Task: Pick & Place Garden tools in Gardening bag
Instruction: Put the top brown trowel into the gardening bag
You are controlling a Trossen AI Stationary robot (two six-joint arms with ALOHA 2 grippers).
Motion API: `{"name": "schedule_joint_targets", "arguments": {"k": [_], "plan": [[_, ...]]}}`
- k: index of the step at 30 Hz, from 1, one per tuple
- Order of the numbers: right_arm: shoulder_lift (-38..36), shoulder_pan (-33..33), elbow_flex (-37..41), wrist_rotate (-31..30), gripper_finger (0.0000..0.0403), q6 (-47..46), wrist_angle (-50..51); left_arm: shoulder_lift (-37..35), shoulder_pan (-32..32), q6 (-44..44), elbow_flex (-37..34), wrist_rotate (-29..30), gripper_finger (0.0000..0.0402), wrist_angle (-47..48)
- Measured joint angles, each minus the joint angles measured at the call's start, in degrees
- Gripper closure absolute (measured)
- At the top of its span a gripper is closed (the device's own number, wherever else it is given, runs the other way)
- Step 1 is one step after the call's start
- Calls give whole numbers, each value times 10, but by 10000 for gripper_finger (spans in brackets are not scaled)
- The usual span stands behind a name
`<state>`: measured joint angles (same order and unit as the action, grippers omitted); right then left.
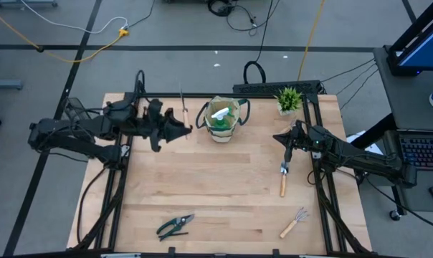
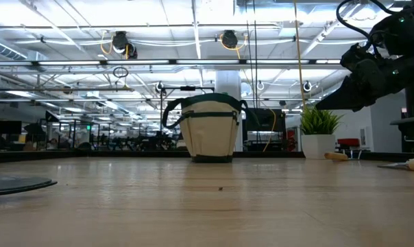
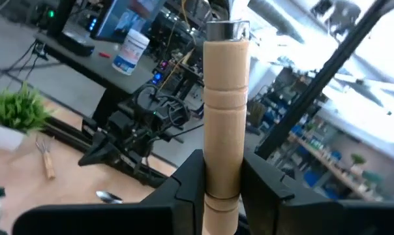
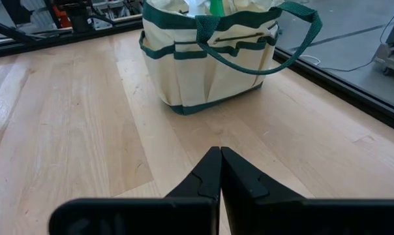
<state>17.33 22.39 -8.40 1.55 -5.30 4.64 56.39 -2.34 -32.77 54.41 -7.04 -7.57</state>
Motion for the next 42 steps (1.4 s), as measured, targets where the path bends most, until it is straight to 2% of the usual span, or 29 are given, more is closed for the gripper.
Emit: {"name": "schedule_joint_targets", "arguments": {"k": [13, 19, 24, 30, 42], "plan": [[0, 0, -1, 0, 403, 4, 0, 81, 32, 209, 0, 2, 328, -126], [0, 0, -1, 0, 403, 4, 1, 100, 47, 313, 0, 40, 328, -142], [0, 0, -1, 0, 403, 4, 1, 100, 66, 421, 0, 72, 326, -160], [0, 0, -1, 0, 403, 5, 1, 100, 81, 522, 0, 76, 328, -209], [0, 0, -1, -1, 403, 5, 2, 100, 104, 654, 0, 59, 328, -313]]}}
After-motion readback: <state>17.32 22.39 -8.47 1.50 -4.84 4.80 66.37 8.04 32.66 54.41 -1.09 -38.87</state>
